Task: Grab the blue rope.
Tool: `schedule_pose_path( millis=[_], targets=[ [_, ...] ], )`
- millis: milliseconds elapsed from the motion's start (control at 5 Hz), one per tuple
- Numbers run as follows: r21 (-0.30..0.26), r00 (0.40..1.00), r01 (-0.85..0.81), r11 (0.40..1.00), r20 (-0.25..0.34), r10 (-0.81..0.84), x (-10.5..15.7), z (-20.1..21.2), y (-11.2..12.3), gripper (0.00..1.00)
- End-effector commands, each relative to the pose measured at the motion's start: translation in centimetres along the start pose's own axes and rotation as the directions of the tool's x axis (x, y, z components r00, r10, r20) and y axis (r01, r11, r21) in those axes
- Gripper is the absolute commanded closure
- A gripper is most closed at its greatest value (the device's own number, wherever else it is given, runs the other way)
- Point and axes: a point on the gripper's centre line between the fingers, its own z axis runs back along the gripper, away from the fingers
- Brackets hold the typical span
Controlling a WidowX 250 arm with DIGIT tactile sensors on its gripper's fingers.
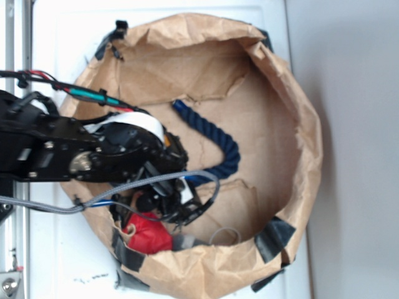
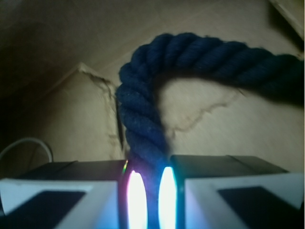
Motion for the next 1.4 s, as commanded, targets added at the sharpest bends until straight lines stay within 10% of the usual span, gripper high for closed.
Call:
schedule_pose_path(
  millis=[0, 600, 800, 1200],
  targets=[
    [-0.14, 1.0, -0.012, 0.99, -0.001, 0.012, 2.9, 5.6, 1.6, 1.0],
    [-0.073, 0.998, 0.015, 0.997, -0.056, -0.019, 13.6, 9.5, 1.1, 0.95],
    [-0.073, 0.998, 0.015, 0.997, -0.056, -0.019, 13.6, 9.5, 1.1, 0.0],
    [0.008, 0.996, 0.078, 0.997, -0.042, -0.078, 12.8, 6.2, 0.8, 0.0]
  ],
)
